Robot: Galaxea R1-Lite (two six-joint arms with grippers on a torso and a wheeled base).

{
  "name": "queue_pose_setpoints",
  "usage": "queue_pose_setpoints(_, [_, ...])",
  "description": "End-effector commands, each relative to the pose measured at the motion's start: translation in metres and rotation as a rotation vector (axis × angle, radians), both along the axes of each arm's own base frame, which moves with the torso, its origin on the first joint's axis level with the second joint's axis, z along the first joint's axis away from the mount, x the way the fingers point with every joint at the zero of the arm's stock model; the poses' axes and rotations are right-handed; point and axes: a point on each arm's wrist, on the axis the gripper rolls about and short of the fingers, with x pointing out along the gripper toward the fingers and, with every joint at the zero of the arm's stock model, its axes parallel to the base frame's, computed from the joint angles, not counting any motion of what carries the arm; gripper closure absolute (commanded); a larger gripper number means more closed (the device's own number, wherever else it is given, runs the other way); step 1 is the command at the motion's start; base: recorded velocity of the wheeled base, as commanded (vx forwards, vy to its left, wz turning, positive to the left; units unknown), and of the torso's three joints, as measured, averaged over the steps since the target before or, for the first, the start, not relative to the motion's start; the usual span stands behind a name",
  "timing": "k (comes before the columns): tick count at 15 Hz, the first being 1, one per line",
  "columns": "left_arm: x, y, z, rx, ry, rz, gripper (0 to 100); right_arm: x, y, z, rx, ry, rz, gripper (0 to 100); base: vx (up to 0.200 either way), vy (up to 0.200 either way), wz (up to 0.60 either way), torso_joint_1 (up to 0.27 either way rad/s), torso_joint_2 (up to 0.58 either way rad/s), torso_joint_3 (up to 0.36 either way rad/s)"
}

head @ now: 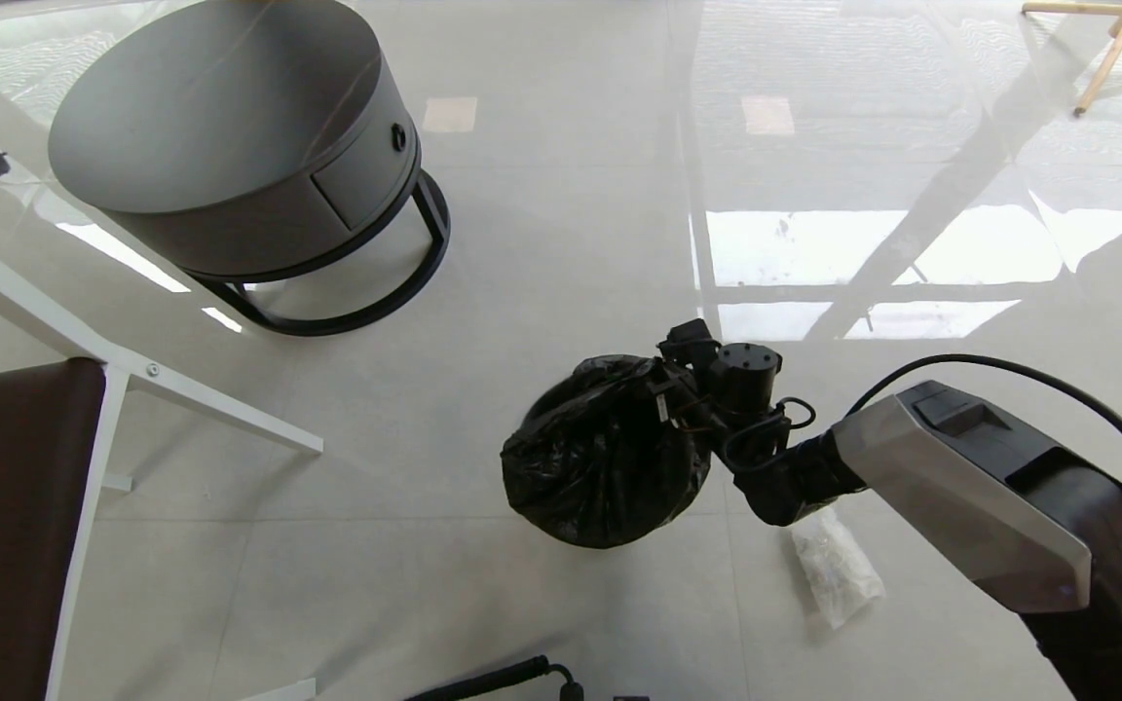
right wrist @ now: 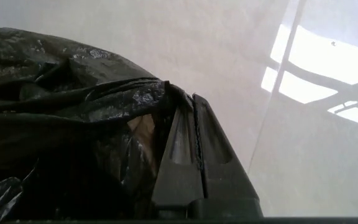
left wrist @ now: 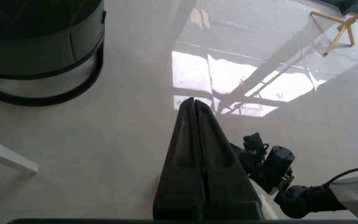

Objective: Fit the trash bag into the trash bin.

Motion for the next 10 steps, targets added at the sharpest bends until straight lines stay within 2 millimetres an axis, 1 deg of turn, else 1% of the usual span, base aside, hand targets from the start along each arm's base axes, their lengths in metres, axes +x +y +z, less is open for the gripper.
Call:
queue_pose_setpoints(1, [0.000,0.000,-0.001,0.001,0.003,0.001,100,-0.013,-0.003,0.025,0.022,0.014,0.006,100,0.000,0.000,0.00,0.000,0.00,0.000])
queue_pose_setpoints(2, [0.000,0.000,-0.001,0.001,0.003,0.001,100,-0.013,-0.003,0.025,0.022,0.014,0.006,0,0.000,0.000,0.00,0.000,0.00,0.000])
queue_pose_setpoints(3, [0.001,0.000,-0.001,0.002,0.004,0.000,100,-0.022,-0.006,0.031,0.023,0.038,0.010,0,0.000,0.000,0.00,0.000,0.00,0.000])
queue_pose_setpoints(6, [0.001,-0.001,0.000,0.002,0.002,-0.002,100,-0.027,-0.011,0.037,0.071,0.048,0.024,0,0.000,0.000,0.00,0.000,0.00,0.000])
queue_pose_setpoints(8, [0.002,-0.003,-0.001,0.028,0.004,-0.017,100,-0.039,-0.019,0.047,0.103,0.077,0.061,0,0.000,0.000,0.00,0.000,0.00,0.000])
queue_pose_setpoints(9, [0.001,-0.004,0.000,0.052,-0.008,-0.056,100,-0.046,-0.023,0.054,0.126,0.086,0.062,0,0.000,0.000,0.00,0.000,0.00,0.000])
queue_pose_setpoints(10, [0.004,-0.010,0.005,0.087,-0.029,-0.138,100,-0.057,-0.029,0.063,0.143,0.094,0.064,0,0.000,0.000,0.00,0.000,0.00,0.000])
